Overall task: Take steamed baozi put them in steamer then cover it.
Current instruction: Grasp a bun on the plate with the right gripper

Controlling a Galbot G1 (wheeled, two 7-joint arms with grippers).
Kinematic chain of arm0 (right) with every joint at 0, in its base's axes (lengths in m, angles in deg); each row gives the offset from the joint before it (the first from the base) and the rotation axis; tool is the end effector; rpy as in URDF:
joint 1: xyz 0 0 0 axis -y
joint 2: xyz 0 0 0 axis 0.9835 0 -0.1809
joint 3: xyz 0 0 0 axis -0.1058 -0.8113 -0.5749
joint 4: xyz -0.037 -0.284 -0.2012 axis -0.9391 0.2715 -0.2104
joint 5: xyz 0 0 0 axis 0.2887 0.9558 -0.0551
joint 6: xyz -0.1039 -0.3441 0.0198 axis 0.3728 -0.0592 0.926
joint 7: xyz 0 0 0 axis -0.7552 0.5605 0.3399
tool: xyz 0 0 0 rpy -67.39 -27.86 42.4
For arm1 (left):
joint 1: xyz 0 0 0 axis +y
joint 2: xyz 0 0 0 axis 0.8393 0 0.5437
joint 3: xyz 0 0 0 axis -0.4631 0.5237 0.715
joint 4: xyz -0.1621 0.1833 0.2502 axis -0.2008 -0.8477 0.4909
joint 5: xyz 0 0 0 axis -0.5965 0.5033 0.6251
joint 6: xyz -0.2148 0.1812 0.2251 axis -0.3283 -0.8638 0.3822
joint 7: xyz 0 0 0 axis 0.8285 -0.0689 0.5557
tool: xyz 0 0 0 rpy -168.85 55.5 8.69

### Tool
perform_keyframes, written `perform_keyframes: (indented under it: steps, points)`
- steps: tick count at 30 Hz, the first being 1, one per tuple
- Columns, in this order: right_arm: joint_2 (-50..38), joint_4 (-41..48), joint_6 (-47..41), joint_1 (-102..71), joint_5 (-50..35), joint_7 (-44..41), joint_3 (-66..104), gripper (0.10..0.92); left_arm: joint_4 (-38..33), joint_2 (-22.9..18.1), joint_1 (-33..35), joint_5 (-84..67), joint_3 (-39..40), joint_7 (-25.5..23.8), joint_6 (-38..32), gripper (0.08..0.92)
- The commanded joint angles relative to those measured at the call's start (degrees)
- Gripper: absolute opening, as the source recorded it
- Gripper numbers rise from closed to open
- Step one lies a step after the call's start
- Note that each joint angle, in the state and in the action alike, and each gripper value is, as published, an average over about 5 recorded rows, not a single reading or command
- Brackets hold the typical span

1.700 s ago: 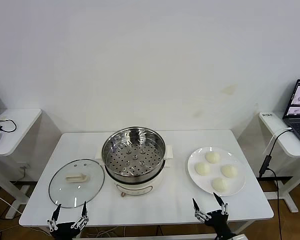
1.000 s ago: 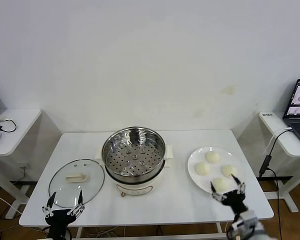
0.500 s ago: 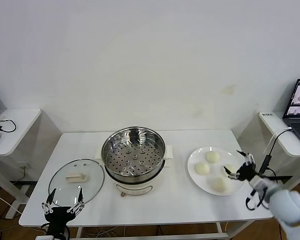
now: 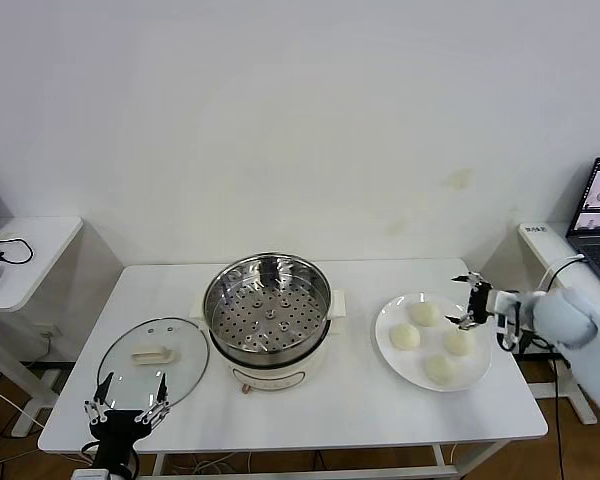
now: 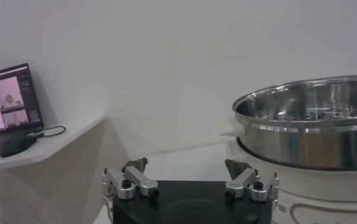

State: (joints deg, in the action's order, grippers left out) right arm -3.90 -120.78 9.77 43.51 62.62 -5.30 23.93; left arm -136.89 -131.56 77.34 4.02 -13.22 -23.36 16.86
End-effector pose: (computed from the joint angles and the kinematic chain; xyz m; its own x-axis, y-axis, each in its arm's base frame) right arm 0.4525 -0.2255 -0.1833 -0.5996 -0.2694 0.7536 -0.7996 0.1638 -0.5777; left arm 0.1224 0.0738 -0.2792 -0.9743 -0.1438 0.1734 -0.0992 0.9650 0.2428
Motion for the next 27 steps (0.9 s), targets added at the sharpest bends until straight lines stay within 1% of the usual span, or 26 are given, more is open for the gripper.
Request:
perform_keyframes:
  steps: [1,8,16,21,27]
  points:
    - [0.54,12.86,0.94,25.43,-1.55,-15.09,-26.54,0.823,0.10,0.51,-0.27,0.24,-0.53,-0.15,0.22,0.823]
    - [8.79,20.96,2.53,30.77,0.46,-15.98,-33.82,0.823,-0.06,1.16,-0.17,0.14,-1.44,-0.20,0.21,0.823]
    - [17.04,28.31,4.08,30.20,3.56,-15.08,-34.40,0.823,-0.43,1.12,-0.05,0.36,-2.34,-0.44,0.11,0.823]
    - [20.38,32.70,4.68,29.14,6.62,-14.28,-33.15,0.823,-0.42,0.84,-0.05,0.58,-2.58,-0.57,-0.01,0.823]
    - [22.78,35.93,4.66,27.97,9.41,-13.31,-31.71,0.823,-0.57,0.78,0.02,0.78,-2.89,-0.74,-0.05,0.823]
